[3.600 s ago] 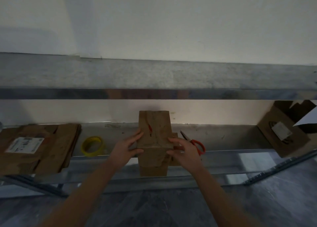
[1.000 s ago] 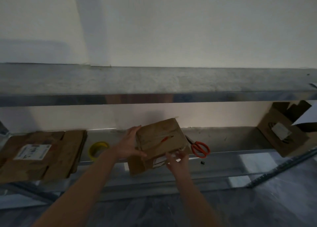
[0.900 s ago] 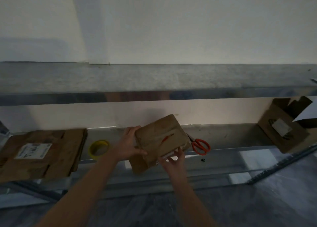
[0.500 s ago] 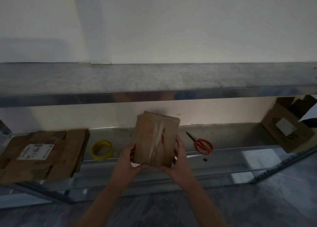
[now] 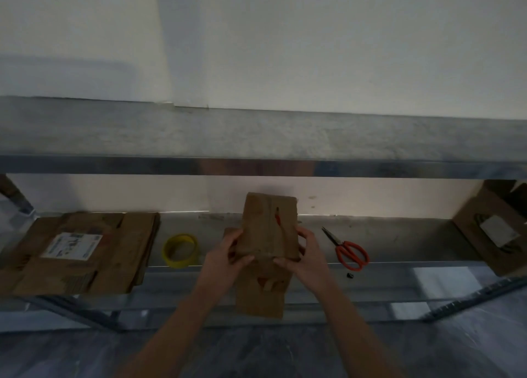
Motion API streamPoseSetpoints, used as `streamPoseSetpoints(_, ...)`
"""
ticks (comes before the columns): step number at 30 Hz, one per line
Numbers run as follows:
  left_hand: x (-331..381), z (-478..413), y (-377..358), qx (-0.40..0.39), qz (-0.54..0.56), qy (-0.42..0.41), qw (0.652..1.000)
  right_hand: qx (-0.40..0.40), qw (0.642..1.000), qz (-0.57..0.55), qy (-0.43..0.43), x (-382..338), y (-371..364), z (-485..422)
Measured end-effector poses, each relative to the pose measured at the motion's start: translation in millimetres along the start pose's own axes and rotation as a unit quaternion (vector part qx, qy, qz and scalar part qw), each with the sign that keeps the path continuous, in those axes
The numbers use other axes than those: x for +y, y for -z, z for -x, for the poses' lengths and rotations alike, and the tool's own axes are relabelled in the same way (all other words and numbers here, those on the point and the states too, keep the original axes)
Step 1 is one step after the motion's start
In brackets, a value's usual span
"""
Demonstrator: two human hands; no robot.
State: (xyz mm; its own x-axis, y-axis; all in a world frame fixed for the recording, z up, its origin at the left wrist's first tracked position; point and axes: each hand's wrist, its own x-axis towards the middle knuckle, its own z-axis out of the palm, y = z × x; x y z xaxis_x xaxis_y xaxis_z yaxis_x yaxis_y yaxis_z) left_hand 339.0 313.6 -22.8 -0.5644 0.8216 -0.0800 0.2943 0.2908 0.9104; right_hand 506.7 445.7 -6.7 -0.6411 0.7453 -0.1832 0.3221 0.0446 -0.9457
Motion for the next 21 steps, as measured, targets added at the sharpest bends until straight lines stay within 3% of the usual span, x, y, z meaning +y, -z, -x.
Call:
streamPoseSetpoints(12,10,-32,3,0.036,-0.115,-0.042,0.992,0.013,0.996,0.064,0.055,-1,11,-31)
streamPoseSetpoints(21,-5,-50,0,0.060,-0.083,-0.022,0.995,0.018,0.996,0.030,0.077,8,-2,-48)
